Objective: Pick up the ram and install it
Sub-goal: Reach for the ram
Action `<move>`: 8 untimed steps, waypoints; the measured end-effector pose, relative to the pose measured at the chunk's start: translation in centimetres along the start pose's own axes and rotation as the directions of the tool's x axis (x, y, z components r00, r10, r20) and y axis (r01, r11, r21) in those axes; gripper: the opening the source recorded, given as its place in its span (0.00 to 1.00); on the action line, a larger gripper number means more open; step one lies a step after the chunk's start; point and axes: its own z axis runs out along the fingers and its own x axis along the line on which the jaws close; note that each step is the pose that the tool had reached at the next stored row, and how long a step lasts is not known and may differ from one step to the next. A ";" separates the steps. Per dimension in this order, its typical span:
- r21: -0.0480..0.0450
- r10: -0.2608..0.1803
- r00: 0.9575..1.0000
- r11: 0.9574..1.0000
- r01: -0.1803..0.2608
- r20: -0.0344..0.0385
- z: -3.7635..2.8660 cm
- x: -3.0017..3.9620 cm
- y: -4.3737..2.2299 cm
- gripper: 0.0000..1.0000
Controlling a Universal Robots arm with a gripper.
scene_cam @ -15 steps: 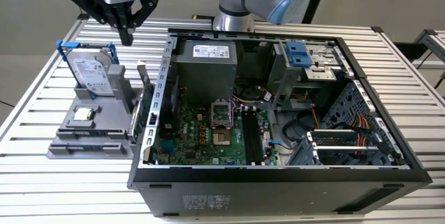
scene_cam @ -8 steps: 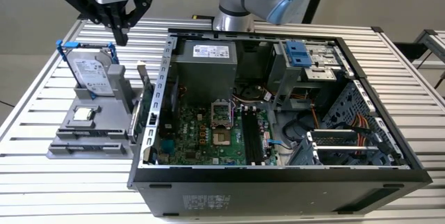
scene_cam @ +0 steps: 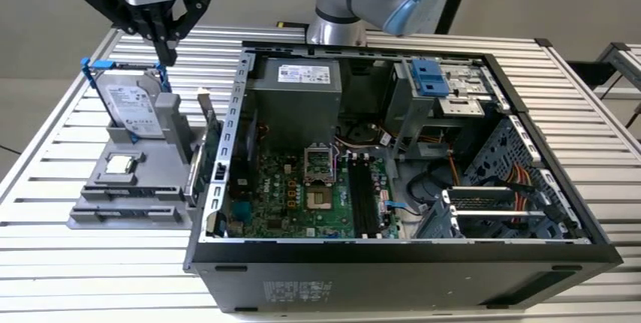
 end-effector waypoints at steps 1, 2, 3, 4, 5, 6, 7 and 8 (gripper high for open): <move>0.000 0.000 1.000 1.000 0.000 0.000 0.00 0.10 -0.01 0.00; 0.000 0.000 1.000 1.000 0.000 0.000 0.00 0.20 -0.01 0.00; 0.000 0.000 1.000 1.000 0.000 0.000 0.01 0.30 -0.02 0.00; 0.000 0.000 1.000 1.000 0.000 0.000 0.01 0.39 -0.02 0.00; 0.000 0.000 1.000 1.000 0.000 0.000 0.01 0.50 -0.03 0.00; 0.000 0.000 1.000 1.000 0.000 0.000 0.02 0.61 -0.04 0.00; 0.000 0.000 1.000 1.000 0.000 -0.001 0.02 0.71 -0.04 0.00; 0.000 0.000 1.000 1.000 0.000 -0.001 0.02 0.81 -0.05 0.00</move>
